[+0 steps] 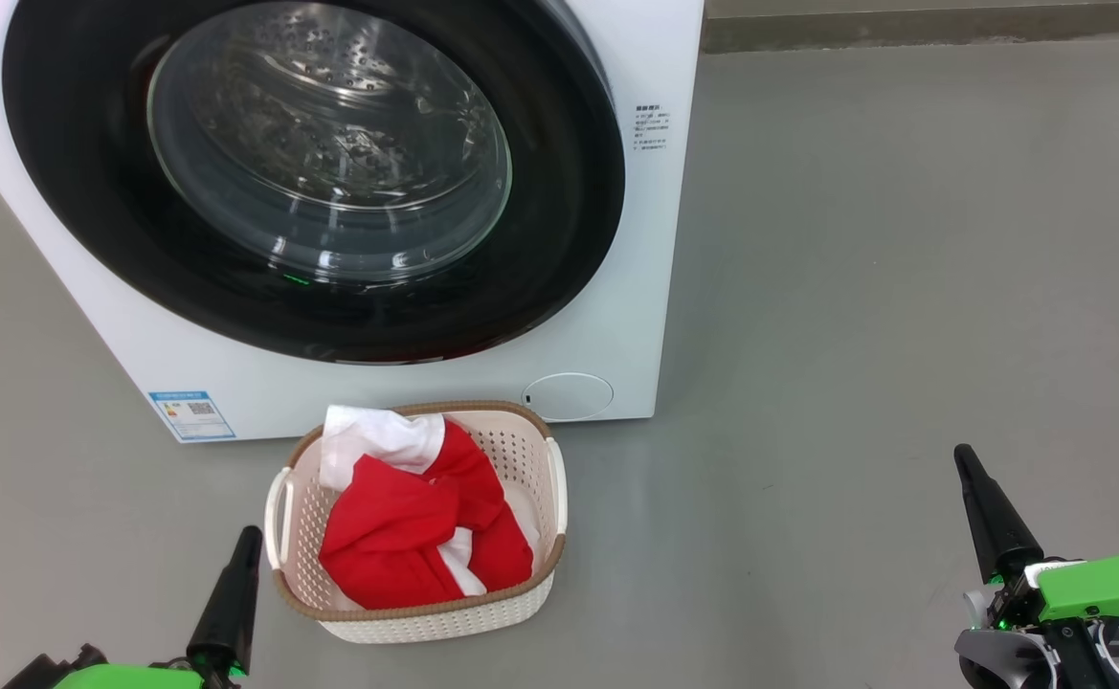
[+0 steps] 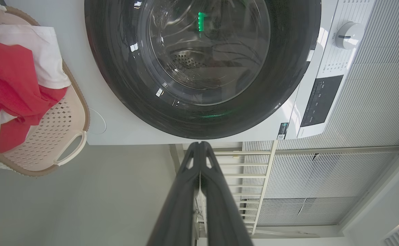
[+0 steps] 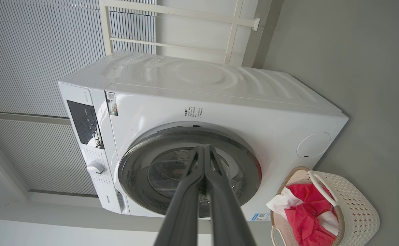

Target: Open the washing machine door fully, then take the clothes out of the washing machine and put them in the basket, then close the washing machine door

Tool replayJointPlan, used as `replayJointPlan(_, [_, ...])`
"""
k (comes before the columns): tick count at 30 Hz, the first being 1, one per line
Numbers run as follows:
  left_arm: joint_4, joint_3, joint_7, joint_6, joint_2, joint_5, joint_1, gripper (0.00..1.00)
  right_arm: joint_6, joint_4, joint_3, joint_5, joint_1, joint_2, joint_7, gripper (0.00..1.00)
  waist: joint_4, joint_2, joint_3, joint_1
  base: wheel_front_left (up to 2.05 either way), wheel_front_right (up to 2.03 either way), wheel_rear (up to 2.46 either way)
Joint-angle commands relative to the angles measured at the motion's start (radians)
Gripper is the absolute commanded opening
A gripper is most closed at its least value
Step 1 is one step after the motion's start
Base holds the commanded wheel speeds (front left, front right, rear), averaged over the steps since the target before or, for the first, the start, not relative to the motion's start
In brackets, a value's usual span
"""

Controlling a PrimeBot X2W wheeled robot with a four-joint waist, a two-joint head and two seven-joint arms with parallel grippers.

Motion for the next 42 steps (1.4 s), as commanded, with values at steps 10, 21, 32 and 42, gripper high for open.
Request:
replayJointPlan(10, [-0.020, 0.037, 0.006, -0.007, 0.007, 0.009, -0.041, 0.00, -0.001, -0.024, 0.014, -0.005, -0.044, -0.006, 0.005, 0.00, 0.000, 0.0000, 0.000, 0.0000, 0.00, 0.00, 0.00])
replayJointPlan(21, [-0.020, 0.038, 0.006, -0.007, 0.007, 0.009, -0.041, 0.00, -0.001, -0.024, 0.013, -0.006, -0.044, -0.005, 0.006, 0.00, 0.000, 0.0000, 0.000, 0.0000, 0.00, 0.00, 0.00])
replayJointPlan(32, [-0.020, 0.038, 0.007, -0.007, 0.006, 0.010, -0.041, 0.00, -0.001, -0.024, 0.012, -0.007, -0.044, -0.005, 0.007, 0.00, 0.000, 0.0000, 0.000, 0.0000, 0.00, 0.00, 0.00])
replayJointPlan(42, [-0.020, 0.039, 0.007, -0.007, 0.006, 0.010, -0.041, 0.00, -0.001, -0.024, 0.011, -0.008, -0.044, -0.004, 0.007, 0.00, 0.000, 0.0000, 0.000, 0.0000, 0.00, 0.00, 0.00])
